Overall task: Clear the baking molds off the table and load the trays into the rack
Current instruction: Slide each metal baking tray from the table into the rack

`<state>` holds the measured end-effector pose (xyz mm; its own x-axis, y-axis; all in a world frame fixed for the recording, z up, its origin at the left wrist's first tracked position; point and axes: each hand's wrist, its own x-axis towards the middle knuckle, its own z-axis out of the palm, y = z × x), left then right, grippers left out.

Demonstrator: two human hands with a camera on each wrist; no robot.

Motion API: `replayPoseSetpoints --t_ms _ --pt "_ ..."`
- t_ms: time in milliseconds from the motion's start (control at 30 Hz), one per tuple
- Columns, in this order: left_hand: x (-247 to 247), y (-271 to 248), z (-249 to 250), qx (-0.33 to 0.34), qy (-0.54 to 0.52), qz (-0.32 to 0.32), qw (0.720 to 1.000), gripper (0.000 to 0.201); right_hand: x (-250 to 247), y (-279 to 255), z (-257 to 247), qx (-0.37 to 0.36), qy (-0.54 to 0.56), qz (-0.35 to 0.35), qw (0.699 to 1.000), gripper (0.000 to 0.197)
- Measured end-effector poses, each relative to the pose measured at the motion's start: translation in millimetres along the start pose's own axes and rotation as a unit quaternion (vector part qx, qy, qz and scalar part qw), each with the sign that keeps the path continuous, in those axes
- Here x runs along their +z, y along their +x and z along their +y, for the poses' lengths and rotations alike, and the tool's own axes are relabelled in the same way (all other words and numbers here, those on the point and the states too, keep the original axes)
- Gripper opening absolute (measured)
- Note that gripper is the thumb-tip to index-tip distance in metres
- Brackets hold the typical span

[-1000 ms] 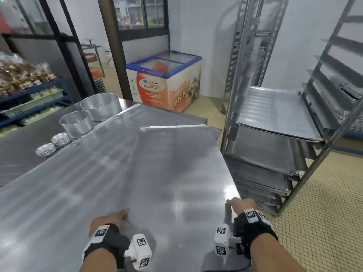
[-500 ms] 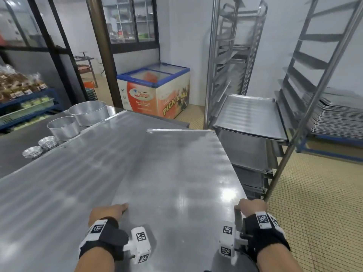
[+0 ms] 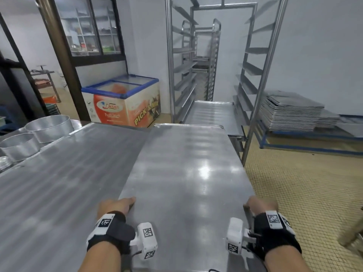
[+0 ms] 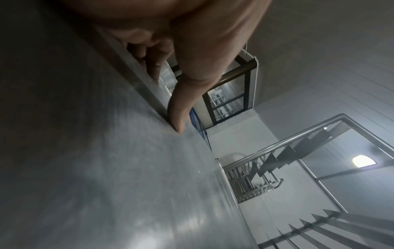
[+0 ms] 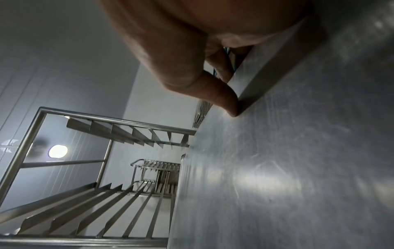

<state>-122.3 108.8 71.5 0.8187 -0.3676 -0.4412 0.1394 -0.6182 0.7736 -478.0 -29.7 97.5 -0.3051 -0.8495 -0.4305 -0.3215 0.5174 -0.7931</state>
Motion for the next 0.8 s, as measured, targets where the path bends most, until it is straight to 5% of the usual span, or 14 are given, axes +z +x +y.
replayPoseSetpoints --t_ms 33,133,233,367,467,633,733,800 --pt "4.5 -1.9 3.1 0.005 0.000 -0.011 1.000 0.057 -8.2 -3.3 -1.5 0.007 0.004 0.012 1.000 0.008" --pt "19.8 -9.7 11.5 0.014 -0.007 -0.024 1.000 0.046 -28.4 0.3 0.3 0.019 0.035 0.038 0.999 0.026" --pt "33.4 -20.1 20.3 0.020 -0.009 -0.032 0.999 0.040 -42.3 2.7 -0.1 0.029 0.032 0.039 0.998 0.014" --pt "48.8 -25.5 32.5 0.015 -0.016 -0.035 0.999 0.056 -53.1 11.8 -1.1 0.014 0.027 0.052 0.998 0.013" --pt "67.6 -0.7 35.3 0.011 -0.014 -0.031 0.999 0.063 -51.9 16.8 -4.1 0.008 0.020 0.058 0.998 0.035" --pt "81.2 3.4 62.6 0.009 0.007 -0.051 0.999 0.053 -41.2 36.8 -18.9 0.013 0.046 0.072 0.996 0.034" --pt "95.2 24.4 81.9 0.018 0.019 -0.055 0.998 0.050 -28.1 54.2 -36.7 0.042 0.068 0.089 0.993 0.013" --pt "104.2 40.5 96.0 0.030 0.044 -0.067 0.996 0.041 -17.0 73.1 -48.0 0.056 0.083 0.103 0.990 0.026"
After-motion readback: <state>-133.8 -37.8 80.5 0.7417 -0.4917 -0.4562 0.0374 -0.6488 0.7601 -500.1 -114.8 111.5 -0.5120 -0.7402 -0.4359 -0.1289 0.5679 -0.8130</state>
